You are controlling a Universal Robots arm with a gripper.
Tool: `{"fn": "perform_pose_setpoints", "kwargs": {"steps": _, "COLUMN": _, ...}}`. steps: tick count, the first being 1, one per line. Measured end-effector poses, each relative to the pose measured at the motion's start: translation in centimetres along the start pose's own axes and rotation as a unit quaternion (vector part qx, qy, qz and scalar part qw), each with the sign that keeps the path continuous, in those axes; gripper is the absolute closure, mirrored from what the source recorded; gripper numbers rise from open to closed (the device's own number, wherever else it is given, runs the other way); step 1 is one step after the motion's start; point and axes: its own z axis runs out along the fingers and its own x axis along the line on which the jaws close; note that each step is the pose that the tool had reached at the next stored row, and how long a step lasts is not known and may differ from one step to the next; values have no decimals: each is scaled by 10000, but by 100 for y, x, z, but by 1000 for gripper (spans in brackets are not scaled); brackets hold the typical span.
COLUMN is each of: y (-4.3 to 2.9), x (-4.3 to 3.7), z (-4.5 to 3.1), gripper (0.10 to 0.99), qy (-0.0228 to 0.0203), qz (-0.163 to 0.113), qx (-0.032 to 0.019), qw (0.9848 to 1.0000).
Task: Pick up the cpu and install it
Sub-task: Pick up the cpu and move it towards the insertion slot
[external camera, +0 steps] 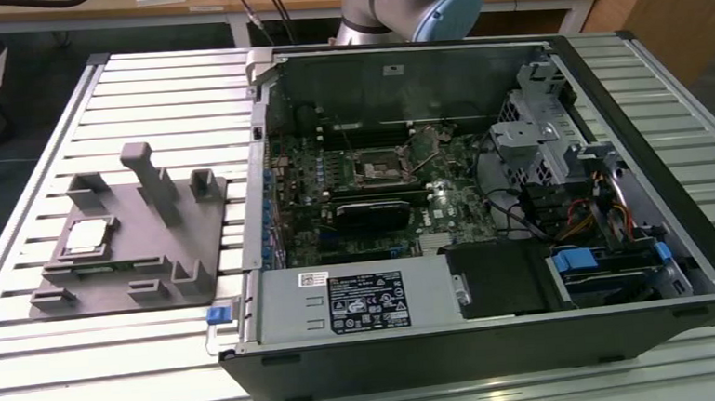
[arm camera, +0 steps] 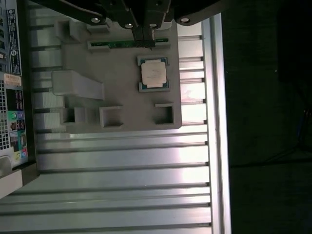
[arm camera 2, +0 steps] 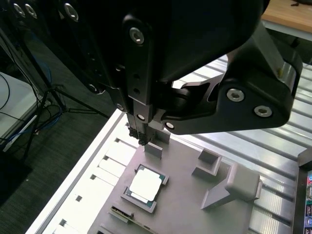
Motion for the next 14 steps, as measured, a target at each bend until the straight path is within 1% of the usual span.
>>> {"fn": "perform_pose_setpoints", "kwargs": {"steps": 14, "y": -3, "x": 1, "z": 70, "gripper": 980, "qy": 1, "qz": 0, "qx": 1, "qw": 10000}}
